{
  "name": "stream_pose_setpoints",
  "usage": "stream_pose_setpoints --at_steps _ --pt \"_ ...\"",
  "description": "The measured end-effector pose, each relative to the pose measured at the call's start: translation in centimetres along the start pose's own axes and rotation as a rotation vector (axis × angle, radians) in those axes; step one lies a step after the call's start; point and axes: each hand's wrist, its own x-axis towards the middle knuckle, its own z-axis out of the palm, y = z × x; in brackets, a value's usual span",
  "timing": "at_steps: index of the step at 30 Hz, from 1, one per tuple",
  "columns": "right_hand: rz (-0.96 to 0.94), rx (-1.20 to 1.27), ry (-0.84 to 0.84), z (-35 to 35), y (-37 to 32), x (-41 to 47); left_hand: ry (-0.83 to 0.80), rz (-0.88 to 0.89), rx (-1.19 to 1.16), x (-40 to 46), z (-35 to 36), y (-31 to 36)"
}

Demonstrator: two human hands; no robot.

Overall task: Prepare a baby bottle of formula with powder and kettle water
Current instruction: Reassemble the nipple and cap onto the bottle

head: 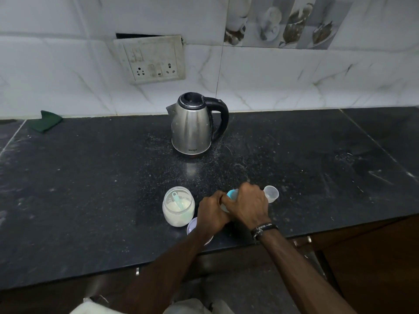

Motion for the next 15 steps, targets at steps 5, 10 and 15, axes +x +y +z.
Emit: stream_pose_setpoints --at_steps 5,10,15 --pt "-0.079 0.180 -0.297 -2.8 2.7 1.2 -0.017 0.001 -0.038 -0.1 -0.3 0.2" --pt "0.055 0.364 -0.303 -4.6 7.4 4.0 -0.047 0.007 -0.050 0.1 -0.1 -0.4" --pt "0.073 0.017 -0.269 -2.1 11.4 5.5 -0.049 -0.007 -0.063 0.0 0.0 -0.4"
